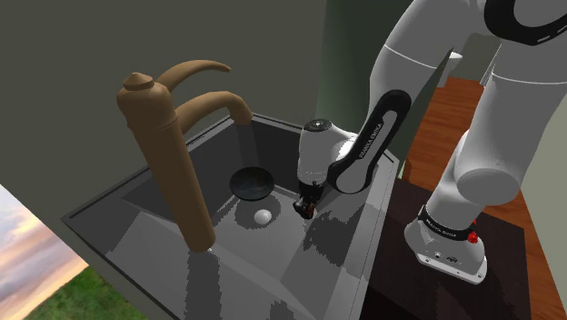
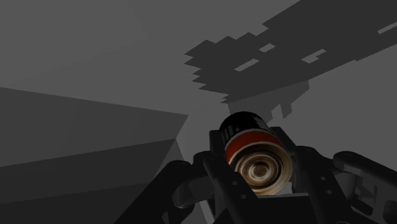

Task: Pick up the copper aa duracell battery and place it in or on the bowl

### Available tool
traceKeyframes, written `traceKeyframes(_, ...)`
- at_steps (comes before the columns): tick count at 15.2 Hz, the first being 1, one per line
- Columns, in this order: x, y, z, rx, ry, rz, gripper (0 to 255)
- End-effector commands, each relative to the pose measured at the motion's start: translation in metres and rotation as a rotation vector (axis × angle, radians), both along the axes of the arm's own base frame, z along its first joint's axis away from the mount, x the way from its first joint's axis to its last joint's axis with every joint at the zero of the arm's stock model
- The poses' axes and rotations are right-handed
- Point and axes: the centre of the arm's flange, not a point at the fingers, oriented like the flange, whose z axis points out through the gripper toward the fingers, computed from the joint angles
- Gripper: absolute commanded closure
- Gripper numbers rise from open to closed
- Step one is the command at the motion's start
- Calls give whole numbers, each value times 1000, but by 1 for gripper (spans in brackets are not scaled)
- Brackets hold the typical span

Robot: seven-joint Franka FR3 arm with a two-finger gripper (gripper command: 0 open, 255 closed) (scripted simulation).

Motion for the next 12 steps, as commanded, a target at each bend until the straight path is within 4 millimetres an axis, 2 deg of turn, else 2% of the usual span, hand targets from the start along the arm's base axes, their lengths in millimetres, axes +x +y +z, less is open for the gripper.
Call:
traceKeyframes(1, 0, 0, 5, 0, 0, 0, 255)
traceKeyframes(12, 0, 0, 63, 0, 0, 0, 255)
